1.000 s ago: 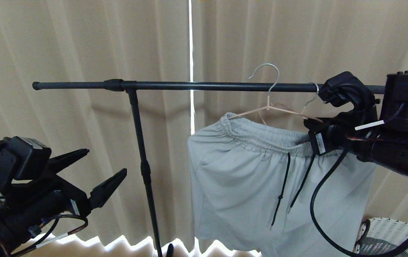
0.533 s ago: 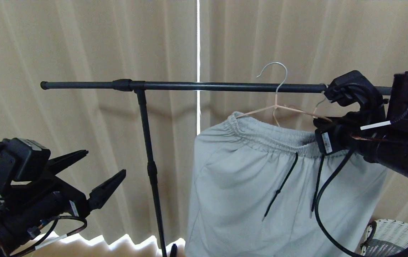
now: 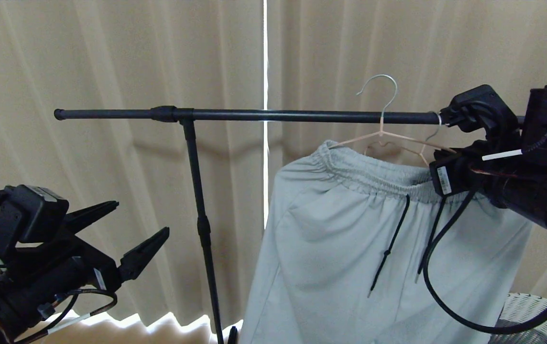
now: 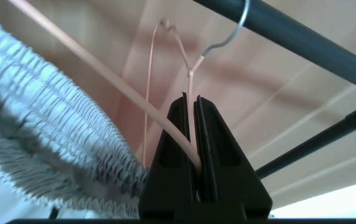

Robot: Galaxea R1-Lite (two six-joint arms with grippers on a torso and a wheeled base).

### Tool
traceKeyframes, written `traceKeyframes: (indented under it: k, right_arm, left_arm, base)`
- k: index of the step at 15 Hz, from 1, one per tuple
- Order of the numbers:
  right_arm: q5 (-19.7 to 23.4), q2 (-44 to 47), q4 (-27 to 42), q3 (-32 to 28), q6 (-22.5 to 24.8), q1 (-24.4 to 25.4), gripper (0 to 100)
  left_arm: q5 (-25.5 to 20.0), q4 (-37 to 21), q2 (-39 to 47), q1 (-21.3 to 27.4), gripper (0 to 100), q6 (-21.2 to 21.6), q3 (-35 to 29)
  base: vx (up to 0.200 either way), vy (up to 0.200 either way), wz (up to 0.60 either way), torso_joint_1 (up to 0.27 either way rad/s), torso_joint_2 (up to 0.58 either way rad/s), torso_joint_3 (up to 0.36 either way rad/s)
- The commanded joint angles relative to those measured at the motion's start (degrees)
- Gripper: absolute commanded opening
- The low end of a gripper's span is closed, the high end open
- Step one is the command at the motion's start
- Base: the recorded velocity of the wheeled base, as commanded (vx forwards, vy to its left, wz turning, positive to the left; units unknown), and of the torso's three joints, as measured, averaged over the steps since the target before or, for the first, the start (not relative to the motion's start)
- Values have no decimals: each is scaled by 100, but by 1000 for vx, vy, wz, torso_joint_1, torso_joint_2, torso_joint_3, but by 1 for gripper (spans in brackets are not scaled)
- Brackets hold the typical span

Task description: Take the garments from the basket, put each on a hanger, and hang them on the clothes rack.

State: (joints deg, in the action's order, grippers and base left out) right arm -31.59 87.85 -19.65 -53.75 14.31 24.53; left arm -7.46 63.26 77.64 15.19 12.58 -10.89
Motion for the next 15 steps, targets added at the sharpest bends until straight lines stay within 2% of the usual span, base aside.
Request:
traceKeyframes:
  k: [1,4,7,15]
  right_arm:
    - [-252,391,-4,-320,10,-27,0]
    - [-436,760,-4,-479,1,-27,0]
    - [-849,1191,-4,-716,10,-27,0]
    - [-867,1437,-4,-751,10,17,0]
  left_arm:
    - [-1,2,5,10,100,-1,25]
    - [-1,2,14,19,100,-1,34]
    - [-1,2,-12,72,100,16,69]
    - [8,2,-12,292,100,52,166]
  base:
    - [0,0,0,0,0,0]
    - [0,0,0,0,0,0]
    - [0,0,0,0,0,0]
    - [0,0,0,0,0,0]
